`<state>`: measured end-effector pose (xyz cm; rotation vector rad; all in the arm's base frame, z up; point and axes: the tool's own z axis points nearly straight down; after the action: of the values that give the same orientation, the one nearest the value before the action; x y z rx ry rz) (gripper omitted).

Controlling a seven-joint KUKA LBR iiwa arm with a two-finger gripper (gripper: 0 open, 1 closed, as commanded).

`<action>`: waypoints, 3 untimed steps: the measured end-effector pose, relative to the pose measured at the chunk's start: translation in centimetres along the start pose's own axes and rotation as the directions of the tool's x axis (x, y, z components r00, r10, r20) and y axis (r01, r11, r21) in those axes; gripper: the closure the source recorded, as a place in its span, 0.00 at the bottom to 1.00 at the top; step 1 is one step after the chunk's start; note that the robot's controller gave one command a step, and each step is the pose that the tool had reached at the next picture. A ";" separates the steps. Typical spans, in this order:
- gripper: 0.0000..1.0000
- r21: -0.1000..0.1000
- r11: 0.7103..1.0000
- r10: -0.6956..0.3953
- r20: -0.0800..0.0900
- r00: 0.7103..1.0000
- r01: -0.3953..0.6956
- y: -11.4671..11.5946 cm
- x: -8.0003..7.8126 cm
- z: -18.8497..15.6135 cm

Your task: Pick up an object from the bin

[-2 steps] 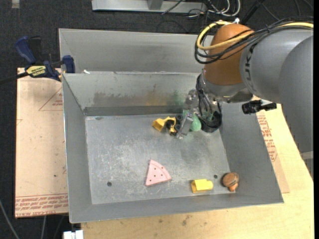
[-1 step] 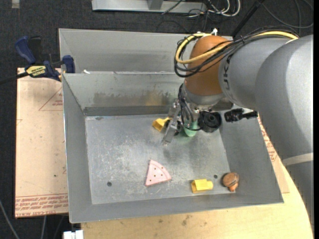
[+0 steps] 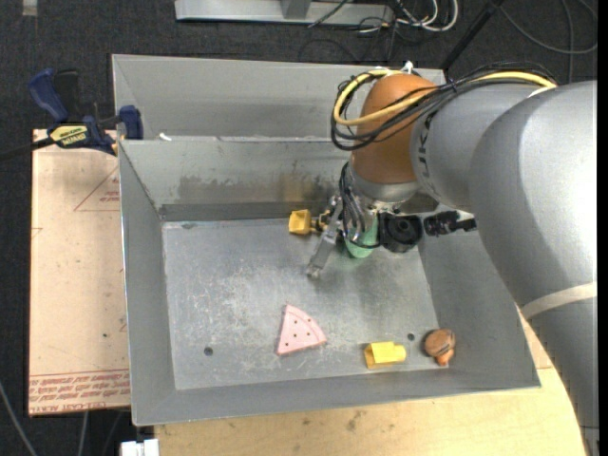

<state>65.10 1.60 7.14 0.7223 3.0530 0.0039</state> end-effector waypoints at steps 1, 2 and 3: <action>1.00 0.002 0.983 0.182 0.000 0.983 -0.182 -0.1 1.0 0.1; 1.00 0.002 0.983 0.181 0.000 0.983 -0.181 -0.1 1.0 0.1; 1.00 0.006 0.983 0.181 -0.006 0.983 -0.181 -0.1 1.2 -0.3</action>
Offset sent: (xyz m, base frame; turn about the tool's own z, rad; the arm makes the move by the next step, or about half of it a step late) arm 0.0000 0.0000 0.0000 0.0000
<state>63.97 2.00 7.47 0.9996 2.9817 -0.0021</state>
